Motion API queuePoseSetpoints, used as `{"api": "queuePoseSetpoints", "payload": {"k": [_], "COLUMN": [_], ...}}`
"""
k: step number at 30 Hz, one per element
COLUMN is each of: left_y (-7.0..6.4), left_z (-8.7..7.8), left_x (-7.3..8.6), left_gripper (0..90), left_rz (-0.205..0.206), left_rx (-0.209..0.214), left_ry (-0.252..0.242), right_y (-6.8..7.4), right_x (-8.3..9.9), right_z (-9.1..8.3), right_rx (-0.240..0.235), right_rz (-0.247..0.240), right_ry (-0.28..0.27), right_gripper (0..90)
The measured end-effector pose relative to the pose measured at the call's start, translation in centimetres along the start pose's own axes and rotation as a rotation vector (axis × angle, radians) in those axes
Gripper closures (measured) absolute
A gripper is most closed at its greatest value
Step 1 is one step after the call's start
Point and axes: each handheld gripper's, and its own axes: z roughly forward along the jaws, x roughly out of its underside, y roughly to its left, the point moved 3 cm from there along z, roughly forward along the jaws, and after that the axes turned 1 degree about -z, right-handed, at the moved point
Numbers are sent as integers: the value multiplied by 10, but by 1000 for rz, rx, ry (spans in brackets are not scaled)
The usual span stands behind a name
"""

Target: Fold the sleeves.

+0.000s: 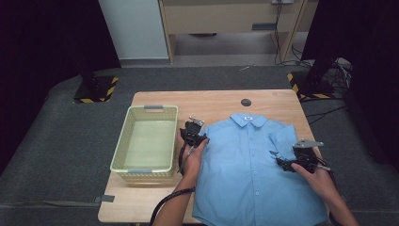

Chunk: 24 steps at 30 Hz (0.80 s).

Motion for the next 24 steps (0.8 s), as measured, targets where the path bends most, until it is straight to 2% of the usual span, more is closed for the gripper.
{"api": "queuePoseSetpoints", "payload": {"k": [3,16,18,20,24], "left_y": [-2,3,4,6,5], "left_z": [3,8,8,9,7], "left_x": [1,5,6,8,9], "left_gripper": [232,208,208,209,237], "left_rz": [14,-73,-95,-133,-131], "left_rx": [3,40,49,66,68], "left_ry": [15,24,21,20,20], "right_y": [0,0,0,0,0], "right_x": [0,0,0,0,0], "right_z": [0,0,0,0,0], "right_rx": [0,0,1,1,1], "right_rz": [0,-1,-1,-1,-1], "right_ry": [0,0,-1,0,0], "right_gripper": [58,58,58,58,58]}}
